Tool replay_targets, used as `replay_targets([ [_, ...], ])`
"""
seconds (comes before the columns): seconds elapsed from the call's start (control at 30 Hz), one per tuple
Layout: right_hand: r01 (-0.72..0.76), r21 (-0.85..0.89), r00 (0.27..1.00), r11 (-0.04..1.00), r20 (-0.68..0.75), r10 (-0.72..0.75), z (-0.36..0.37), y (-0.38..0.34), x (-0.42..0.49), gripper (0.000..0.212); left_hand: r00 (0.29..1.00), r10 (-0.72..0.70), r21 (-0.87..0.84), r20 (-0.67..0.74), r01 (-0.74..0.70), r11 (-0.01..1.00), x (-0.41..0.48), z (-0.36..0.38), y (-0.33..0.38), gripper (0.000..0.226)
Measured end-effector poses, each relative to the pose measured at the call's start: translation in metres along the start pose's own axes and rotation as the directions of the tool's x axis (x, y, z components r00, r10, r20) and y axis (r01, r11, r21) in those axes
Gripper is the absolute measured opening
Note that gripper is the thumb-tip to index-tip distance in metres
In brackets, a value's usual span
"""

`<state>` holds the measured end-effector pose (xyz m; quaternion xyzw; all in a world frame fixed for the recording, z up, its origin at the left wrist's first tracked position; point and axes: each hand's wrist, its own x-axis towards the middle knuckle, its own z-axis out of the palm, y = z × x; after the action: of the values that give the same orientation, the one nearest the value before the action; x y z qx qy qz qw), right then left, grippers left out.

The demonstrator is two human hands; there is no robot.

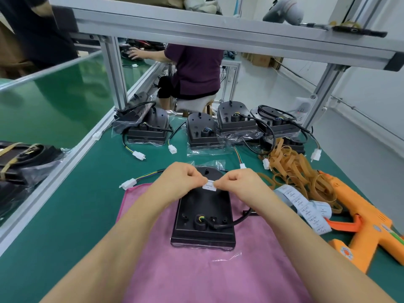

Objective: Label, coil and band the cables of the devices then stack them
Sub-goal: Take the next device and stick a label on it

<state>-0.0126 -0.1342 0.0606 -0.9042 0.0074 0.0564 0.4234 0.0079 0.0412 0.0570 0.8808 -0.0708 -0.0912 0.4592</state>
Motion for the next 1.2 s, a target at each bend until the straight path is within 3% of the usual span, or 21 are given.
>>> replay_targets([
  [0.2,-0.001,-0.251,0.999,0.968,0.045,0.013,0.007,-0.003,0.007,0.027,0.999,0.011,0.225,-0.043,-0.001,0.974,0.002,0.007,-0.008,0.019],
  [0.53,0.055,-0.503,0.998,0.862,0.040,-0.041,0.012,-0.009,0.013,0.027,0.983,0.119,0.393,-0.140,-0.055,0.918,0.000,0.017,-0.013,0.017],
  [0.97,0.086,-0.618,0.994,0.781,-0.002,-0.111,0.019,-0.011,0.010,0.027,0.957,0.243,0.555,-0.161,-0.116,0.824,0.002,0.024,-0.014,0.013],
  [1.1,0.114,-0.651,0.980,0.750,-0.050,-0.192,0.020,-0.007,0.008,0.023,0.965,0.195,0.467,-0.176,-0.092,0.879,0.005,0.021,-0.019,0.022],
  [1.2,0.048,-0.562,0.985,0.826,-0.112,-0.133,0.017,0.004,0.005,0.029,0.967,0.163,0.425,-0.196,-0.066,0.903,0.004,0.026,-0.022,0.031],
])
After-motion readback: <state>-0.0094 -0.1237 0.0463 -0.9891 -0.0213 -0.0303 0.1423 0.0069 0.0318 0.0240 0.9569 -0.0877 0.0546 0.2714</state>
